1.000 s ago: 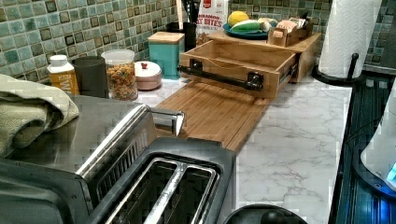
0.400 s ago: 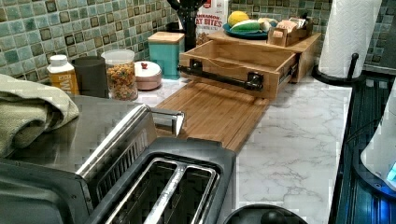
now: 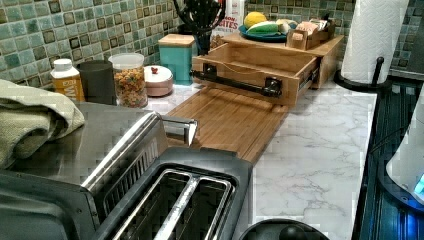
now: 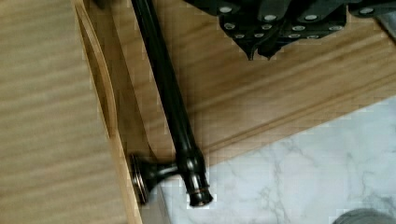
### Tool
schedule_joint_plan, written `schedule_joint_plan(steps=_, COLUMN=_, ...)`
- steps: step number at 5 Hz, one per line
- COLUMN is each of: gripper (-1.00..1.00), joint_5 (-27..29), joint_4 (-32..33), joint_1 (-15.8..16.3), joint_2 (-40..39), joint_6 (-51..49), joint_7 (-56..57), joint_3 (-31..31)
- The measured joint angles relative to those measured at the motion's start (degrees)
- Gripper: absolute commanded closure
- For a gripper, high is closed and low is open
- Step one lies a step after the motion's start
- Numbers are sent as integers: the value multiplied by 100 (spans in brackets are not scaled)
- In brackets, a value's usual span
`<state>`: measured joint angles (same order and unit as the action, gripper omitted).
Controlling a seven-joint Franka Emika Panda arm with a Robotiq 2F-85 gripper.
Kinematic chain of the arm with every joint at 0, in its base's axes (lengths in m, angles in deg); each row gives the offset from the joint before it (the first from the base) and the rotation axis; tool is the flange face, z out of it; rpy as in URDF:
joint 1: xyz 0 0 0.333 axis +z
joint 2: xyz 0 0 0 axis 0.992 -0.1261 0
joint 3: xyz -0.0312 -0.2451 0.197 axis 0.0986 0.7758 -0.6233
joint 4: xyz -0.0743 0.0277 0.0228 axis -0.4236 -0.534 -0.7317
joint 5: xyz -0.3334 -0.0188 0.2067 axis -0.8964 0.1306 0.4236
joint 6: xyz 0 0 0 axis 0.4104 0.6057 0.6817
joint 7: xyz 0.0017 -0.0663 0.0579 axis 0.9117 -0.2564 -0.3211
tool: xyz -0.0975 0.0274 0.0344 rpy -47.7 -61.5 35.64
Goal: Close the drawer.
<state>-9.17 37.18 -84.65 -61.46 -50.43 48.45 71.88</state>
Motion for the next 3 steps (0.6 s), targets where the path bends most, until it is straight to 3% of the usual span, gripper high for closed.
schedule_joint_plan(steps=1, gripper=100, joint_5=0, joint_4=62, joint_1=-10, joint_2=-226, joint_6=585, joint_7=404, joint_3=86)
schedule_joint_plan(steps=3, gripper=100, joint_5=0, joint_4=308, joint_1=-185, joint_2=-571, joint_6=582, joint_7=544, joint_3=130)
